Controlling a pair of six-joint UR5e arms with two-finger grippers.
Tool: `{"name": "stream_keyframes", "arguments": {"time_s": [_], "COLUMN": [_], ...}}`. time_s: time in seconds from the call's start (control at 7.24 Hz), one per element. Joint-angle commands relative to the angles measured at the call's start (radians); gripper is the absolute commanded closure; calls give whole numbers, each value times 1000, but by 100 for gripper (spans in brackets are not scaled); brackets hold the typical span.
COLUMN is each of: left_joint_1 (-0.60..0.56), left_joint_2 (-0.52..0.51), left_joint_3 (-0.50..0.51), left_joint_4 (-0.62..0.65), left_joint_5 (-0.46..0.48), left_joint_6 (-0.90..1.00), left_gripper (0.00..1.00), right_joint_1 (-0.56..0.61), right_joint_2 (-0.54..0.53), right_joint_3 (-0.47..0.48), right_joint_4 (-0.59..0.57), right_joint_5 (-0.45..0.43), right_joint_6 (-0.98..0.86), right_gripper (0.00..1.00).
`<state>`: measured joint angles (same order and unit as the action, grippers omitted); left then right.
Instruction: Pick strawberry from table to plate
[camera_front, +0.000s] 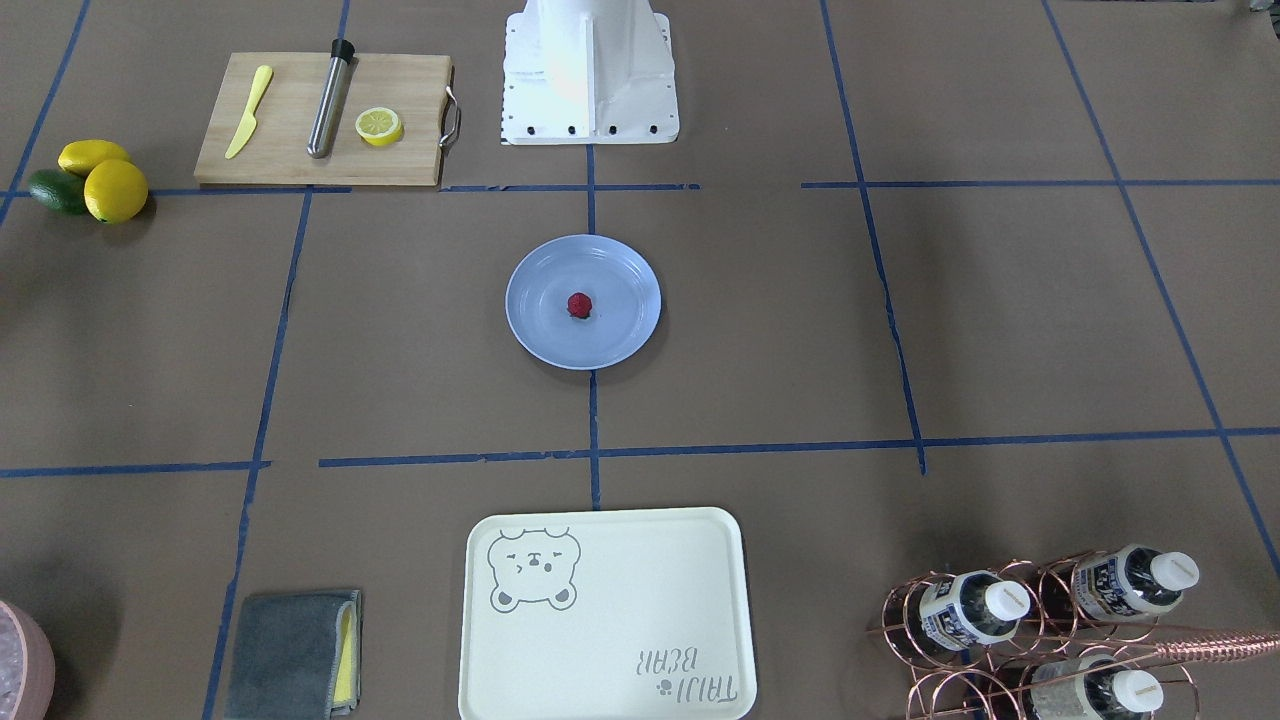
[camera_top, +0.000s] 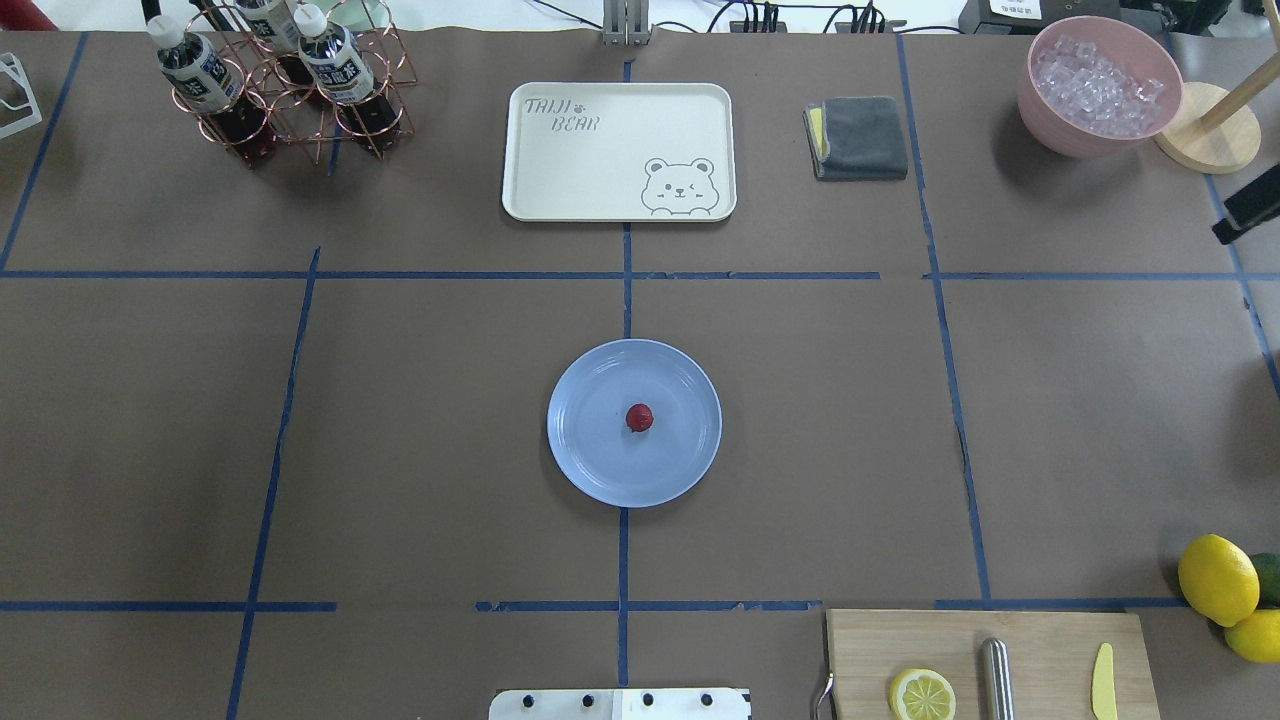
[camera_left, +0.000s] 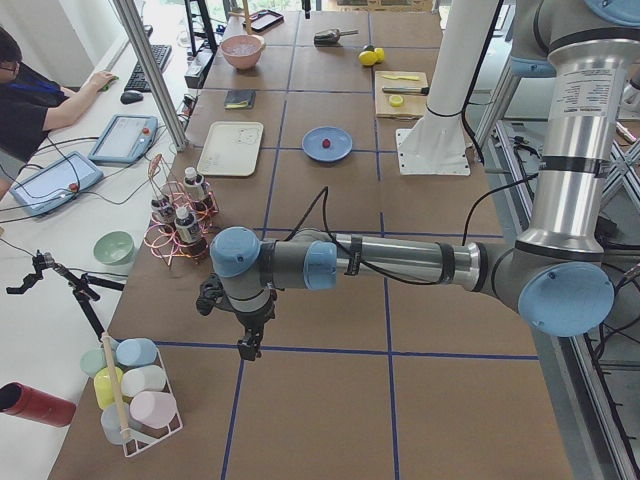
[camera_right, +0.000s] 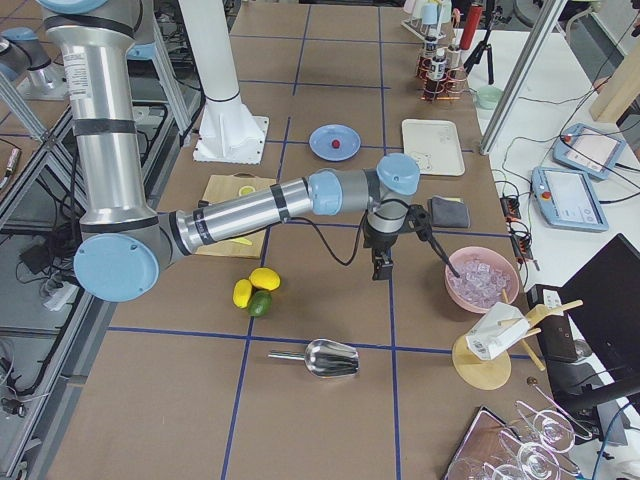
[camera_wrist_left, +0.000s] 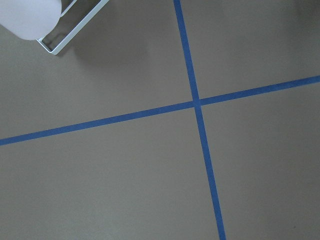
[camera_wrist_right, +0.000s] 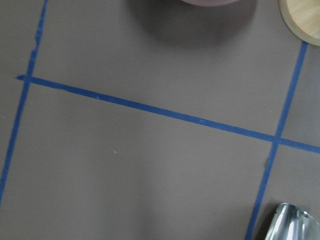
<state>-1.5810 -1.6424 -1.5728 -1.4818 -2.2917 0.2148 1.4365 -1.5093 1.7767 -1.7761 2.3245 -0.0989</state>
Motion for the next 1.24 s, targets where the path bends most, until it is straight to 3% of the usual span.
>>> {"name": "stream_keyframes", "arguments": {"time_s": [0.0, 0.41, 1.11], "left_joint_1": [-1, -1, -1], "left_joint_2": [1, 1, 15], "left_joint_3": [0, -1, -9], "left_joint_4": [0, 1, 0], "left_joint_5": [0, 2, 2], "left_joint_6": [2, 2, -2], "left_gripper": [0, 0, 0], "right_joint_1": [158, 185, 185], "right_joint_2": [-40, -31, -92], "right_joint_3": [-135, -189, -214], "right_joint_4": [1, 4, 167], "right_joint_5": [53, 55, 70], "right_joint_6": [-247, -242, -116], "right_gripper": [0, 0, 0]}}
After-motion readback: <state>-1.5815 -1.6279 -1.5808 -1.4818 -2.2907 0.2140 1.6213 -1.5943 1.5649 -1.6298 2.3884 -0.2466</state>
